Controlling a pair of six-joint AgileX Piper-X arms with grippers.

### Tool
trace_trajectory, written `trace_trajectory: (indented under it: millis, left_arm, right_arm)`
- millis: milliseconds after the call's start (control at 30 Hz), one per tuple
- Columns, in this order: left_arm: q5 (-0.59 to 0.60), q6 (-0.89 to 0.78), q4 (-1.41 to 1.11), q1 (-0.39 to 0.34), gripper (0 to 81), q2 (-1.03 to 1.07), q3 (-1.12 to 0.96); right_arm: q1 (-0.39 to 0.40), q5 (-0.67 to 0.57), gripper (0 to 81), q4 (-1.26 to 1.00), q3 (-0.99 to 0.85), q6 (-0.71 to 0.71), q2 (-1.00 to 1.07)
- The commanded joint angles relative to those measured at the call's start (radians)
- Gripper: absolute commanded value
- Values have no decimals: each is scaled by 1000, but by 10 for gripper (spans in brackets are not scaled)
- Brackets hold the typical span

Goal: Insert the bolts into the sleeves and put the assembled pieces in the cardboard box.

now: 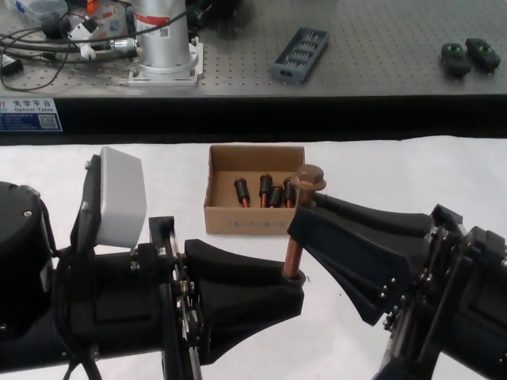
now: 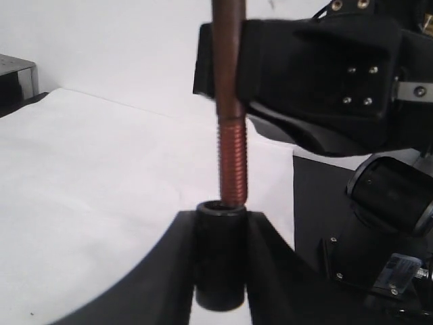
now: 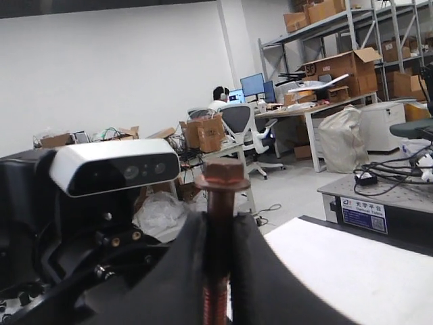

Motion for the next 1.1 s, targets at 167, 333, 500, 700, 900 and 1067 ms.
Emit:
trace_trajectory:
  millis: [167, 333, 500, 700, 900, 1067]
  left_arm:
    - [-3, 10, -32, 5, 6, -9, -2]
    - [-8, 10, -61, 5, 6, -9, -2]
    - [-54, 7, -108, 5, 6, -9, -2]
    - [-95, -11, -173, 5, 6, -9, -2]
    - [-118, -28, -205, 5, 6, -9, -2]
    - [-174, -28, -216, 5, 6, -9, -2]
  right_arm:
    - [2, 13, 36, 24, -4, -10, -10]
    - [2, 13, 36, 42, -4, -10, -10]
    - [2, 13, 36, 42, -4, -10, -10]
    - [2, 9, 3, 54, -4, -10, -10]
    - [2, 17, 346, 59, -4, -10, -10]
    - [2, 37, 359, 57, -4, -10, -10]
